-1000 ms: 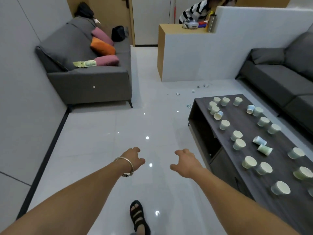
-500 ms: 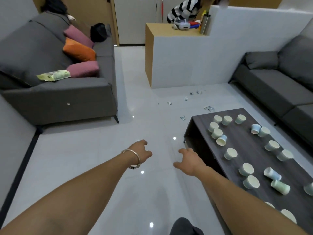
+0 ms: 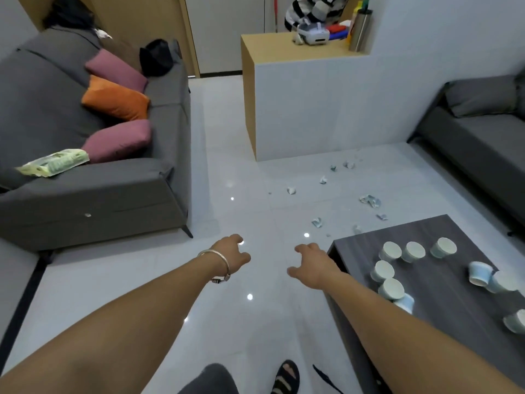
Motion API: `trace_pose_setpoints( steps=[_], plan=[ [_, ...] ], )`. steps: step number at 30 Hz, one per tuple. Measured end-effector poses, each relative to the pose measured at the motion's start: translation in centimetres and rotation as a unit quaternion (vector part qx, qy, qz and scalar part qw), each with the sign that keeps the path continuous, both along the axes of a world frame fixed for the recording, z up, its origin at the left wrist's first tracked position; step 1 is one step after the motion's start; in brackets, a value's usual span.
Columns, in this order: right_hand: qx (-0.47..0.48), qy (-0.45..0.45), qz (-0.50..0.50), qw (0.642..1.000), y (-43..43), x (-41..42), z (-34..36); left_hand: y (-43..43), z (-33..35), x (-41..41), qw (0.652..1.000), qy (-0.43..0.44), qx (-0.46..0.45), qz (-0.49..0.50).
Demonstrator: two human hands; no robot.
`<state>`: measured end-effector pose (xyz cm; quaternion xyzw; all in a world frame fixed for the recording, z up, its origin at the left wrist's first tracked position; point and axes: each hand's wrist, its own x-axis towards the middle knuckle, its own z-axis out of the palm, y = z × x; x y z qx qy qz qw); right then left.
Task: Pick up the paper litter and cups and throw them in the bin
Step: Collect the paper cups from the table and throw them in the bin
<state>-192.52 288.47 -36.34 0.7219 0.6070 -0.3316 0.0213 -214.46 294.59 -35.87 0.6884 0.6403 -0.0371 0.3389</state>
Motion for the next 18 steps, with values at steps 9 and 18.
trace_pose_setpoints(
  steps=[9,18],
  plan=[
    [-0.051,-0.011,-0.052,0.997,15.3,6.0,-2.6,18.8,-2.8,6.2,0.998,0.001,-0.019,-0.059],
    [-0.081,-0.001,-0.176,0.981,29.3,13.3,-3.4,40.7,-3.3,14.4,0.989,0.019,-0.028,-0.147]
  ],
)
